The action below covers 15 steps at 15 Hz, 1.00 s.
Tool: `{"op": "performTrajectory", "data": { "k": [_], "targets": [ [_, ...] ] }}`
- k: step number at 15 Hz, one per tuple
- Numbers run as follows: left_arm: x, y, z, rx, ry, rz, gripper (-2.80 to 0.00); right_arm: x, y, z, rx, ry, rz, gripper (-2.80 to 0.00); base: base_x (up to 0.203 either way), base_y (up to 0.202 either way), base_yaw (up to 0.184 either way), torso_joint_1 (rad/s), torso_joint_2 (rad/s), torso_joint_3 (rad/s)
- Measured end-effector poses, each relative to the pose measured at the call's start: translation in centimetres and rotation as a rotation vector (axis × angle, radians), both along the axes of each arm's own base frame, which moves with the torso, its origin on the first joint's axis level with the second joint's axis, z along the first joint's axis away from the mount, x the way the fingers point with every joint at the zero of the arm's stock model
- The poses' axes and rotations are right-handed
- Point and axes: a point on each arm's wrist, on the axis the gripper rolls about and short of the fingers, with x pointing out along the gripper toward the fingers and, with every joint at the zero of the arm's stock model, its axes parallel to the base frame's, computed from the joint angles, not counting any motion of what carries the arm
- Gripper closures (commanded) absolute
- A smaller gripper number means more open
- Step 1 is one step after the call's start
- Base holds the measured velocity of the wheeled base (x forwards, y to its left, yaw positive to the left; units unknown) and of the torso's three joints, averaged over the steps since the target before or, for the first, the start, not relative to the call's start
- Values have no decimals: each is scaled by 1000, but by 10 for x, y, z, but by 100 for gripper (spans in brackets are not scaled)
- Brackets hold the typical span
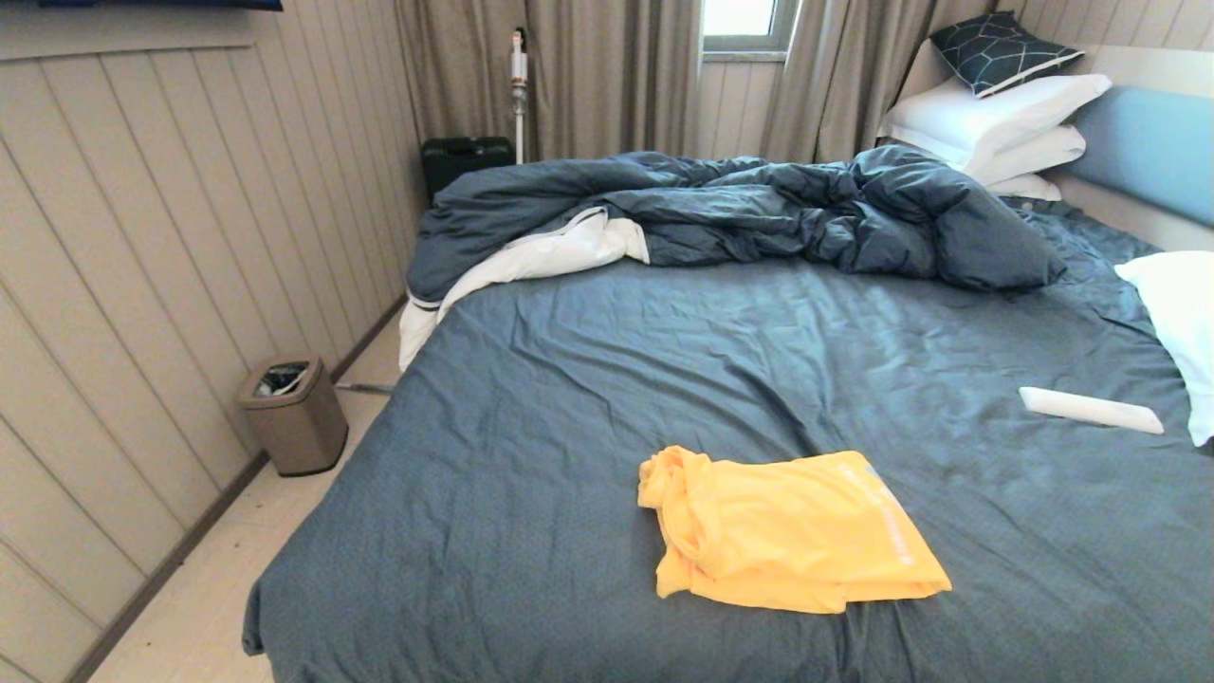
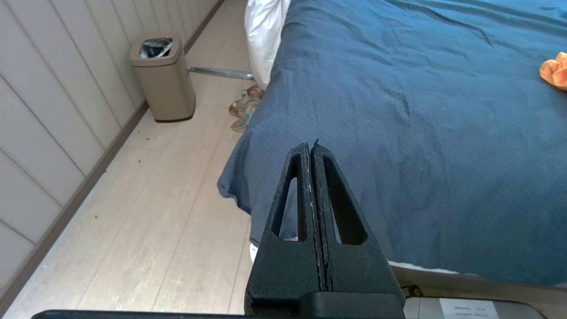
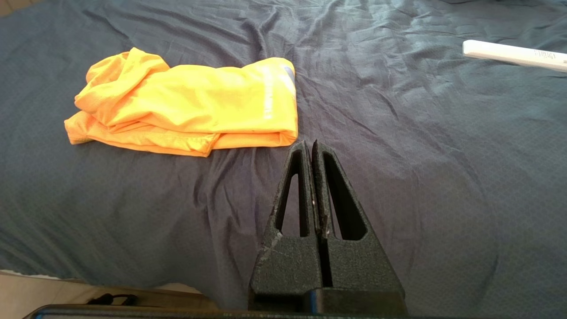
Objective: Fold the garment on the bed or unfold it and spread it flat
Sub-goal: Unford the yellow T-shirt
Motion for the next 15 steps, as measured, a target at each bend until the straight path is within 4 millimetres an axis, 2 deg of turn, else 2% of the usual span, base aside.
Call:
{"op": "performTrajectory", "data": {
  "k": [15],
  "targets": [
    [0, 0, 0, 0, 0, 0, 0, 0, 0, 0, 0, 0, 0, 0, 0, 0, 0, 0, 0, 0]
  ]
}}
